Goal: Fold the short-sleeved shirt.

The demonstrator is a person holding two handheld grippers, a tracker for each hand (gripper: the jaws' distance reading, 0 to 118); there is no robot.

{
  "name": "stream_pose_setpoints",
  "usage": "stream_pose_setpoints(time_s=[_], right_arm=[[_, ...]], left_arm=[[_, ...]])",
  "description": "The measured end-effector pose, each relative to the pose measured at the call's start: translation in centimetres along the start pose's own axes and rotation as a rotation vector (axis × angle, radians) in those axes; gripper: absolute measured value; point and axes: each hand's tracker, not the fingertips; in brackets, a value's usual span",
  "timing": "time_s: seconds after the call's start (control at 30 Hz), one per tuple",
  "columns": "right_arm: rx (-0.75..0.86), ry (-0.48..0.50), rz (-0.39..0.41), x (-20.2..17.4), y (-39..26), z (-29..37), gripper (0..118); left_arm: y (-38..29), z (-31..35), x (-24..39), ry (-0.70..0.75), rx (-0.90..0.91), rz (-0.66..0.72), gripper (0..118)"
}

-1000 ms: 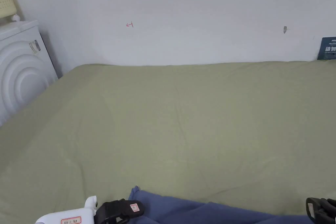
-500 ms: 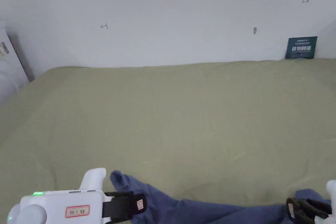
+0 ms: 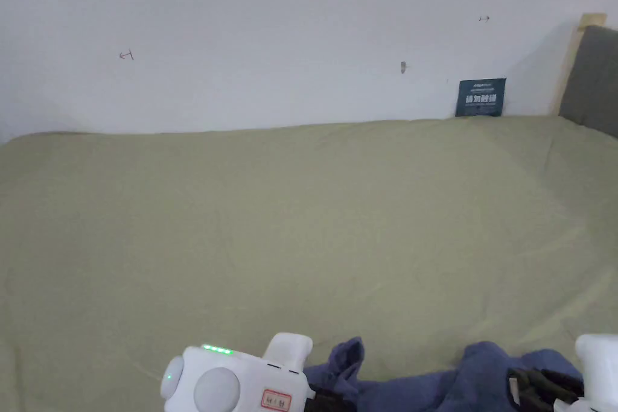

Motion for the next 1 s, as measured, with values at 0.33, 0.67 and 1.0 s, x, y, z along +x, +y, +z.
stream_pose_setpoints(time_s=[0.33, 0.67, 1.0], right_arm=[[0.006, -0.014, -0.029, 0.9, 0.3, -0.1, 1], [0.061, 0.061, -0.017, -0.4, 0.5, 2.3, 1], [0.100, 0.063, -0.018, -0.3, 1.3, 3.4, 1]], left_arm=[[-0.9, 4.2, -4.2, -0.342, 0.245, 0.310, 47], [-4.1, -4.3, -1.7, -0.160, 0.160, 0.381, 0], [-6.1, -8.7, 1.9, -0.379, 0.216, 0.532, 0]])
